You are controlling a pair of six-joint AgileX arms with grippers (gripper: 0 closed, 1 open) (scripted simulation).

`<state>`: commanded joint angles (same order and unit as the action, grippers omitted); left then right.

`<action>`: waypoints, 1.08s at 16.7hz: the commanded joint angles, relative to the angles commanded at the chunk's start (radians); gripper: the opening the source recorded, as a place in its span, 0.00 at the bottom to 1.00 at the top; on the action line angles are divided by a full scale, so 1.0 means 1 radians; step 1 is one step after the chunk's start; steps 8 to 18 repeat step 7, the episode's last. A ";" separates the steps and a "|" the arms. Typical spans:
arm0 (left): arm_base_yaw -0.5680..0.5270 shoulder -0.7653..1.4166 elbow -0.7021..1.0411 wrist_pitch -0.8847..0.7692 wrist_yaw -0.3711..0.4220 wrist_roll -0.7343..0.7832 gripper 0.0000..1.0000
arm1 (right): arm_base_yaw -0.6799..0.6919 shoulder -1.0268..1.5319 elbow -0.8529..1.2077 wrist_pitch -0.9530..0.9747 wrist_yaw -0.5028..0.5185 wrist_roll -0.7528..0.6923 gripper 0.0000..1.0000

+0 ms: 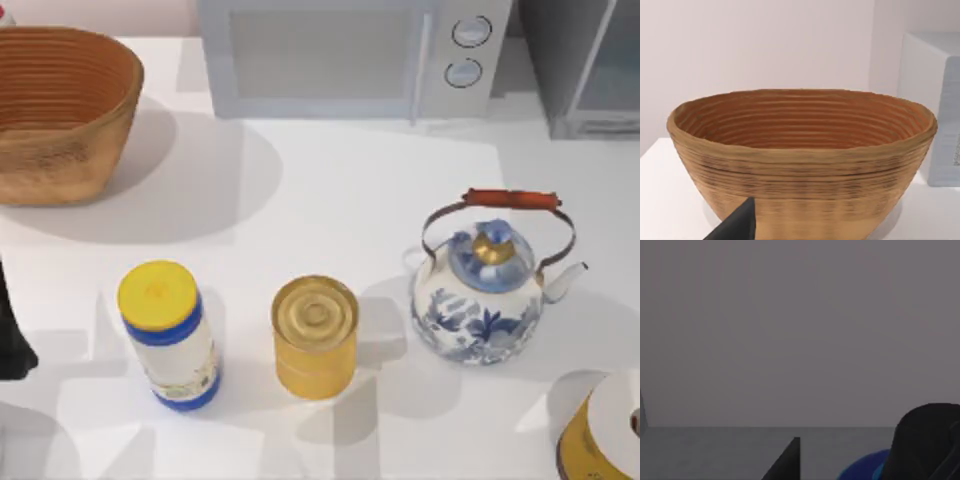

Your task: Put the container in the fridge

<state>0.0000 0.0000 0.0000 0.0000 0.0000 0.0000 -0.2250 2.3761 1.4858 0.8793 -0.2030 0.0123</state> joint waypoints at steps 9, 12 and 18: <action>0.000 0.000 0.000 0.000 0.000 0.000 1.00 | 0.000 0.000 0.000 0.000 0.000 0.000 1.00; 0.000 0.000 0.000 0.000 0.000 0.000 1.00 | 0.000 0.000 0.000 0.000 0.000 0.000 1.00; 0.000 0.000 0.000 0.000 0.000 0.000 1.00 | 0.000 0.000 0.000 0.000 0.000 0.000 1.00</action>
